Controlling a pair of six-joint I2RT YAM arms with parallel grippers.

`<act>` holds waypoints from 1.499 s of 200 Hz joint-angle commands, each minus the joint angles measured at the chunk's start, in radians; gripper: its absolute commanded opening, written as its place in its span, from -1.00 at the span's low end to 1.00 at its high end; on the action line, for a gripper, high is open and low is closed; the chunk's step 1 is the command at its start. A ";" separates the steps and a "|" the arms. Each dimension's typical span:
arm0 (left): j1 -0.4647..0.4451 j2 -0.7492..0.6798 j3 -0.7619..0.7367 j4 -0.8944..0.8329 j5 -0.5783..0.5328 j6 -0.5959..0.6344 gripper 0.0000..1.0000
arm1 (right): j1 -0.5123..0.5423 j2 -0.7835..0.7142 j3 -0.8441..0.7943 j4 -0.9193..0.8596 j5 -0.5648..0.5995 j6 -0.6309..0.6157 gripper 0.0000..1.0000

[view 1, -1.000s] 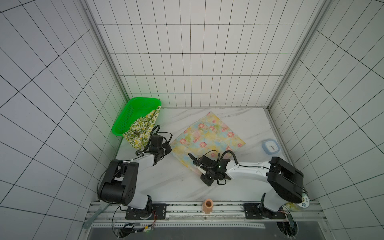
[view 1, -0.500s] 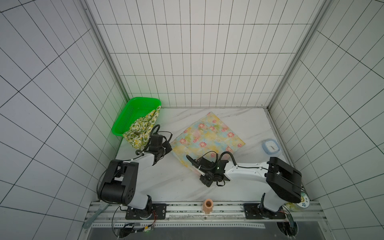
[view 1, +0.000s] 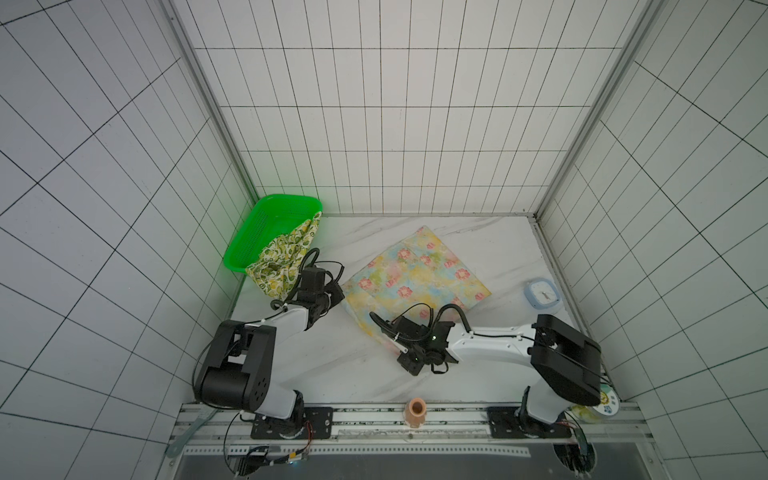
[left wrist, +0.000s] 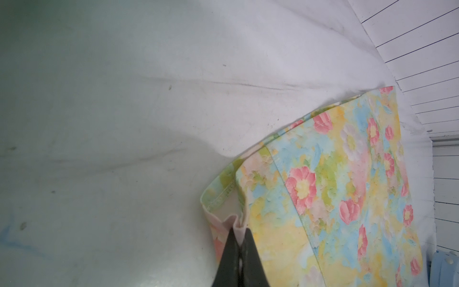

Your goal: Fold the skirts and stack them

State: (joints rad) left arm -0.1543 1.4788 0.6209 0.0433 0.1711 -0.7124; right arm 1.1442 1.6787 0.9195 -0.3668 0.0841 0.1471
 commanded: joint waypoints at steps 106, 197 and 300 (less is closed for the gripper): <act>0.016 -0.138 0.219 -0.133 -0.037 0.014 -1.00 | -0.191 -0.306 0.129 -0.116 -0.108 -0.094 -1.00; 0.030 -0.317 0.185 -0.210 -0.150 0.054 -1.00 | -0.155 -0.419 0.159 -0.070 -0.227 -0.060 -1.00; 0.125 -0.458 0.166 -0.365 -0.157 0.107 -1.00 | -0.051 -0.408 0.101 0.052 -0.329 -0.005 -1.00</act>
State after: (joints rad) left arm -0.0463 1.0538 0.7918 -0.3027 0.0620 -0.6285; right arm 1.0653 1.2678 0.9932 -0.3428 -0.1757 0.1215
